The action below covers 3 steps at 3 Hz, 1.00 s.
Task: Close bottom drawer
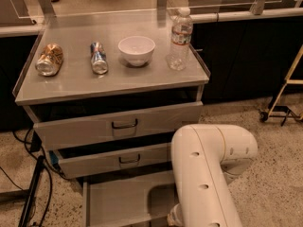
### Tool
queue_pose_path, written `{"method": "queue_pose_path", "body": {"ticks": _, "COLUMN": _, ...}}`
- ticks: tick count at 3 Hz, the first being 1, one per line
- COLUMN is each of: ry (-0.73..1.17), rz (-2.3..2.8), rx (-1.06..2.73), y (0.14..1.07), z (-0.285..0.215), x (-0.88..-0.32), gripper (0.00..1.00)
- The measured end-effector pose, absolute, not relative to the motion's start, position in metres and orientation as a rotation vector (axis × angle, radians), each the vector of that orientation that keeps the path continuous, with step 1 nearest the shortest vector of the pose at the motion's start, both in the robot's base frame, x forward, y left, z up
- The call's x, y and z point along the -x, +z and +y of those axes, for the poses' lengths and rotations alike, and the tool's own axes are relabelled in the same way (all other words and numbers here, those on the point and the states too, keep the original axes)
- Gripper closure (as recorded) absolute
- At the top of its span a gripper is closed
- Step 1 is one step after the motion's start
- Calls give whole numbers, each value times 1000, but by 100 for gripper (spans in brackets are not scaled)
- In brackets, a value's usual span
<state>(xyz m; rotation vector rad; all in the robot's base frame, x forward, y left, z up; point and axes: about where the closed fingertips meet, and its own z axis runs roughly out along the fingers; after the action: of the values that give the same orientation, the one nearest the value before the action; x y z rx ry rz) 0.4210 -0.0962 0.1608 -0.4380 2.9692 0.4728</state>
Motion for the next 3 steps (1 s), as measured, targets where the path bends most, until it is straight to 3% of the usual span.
{"method": "queue_pose_path", "body": {"ticks": 3, "ry": 479, "rz": 2937, "rx": 353, "y": 162, "z": -100, "x": -442, "gripper": 100}}
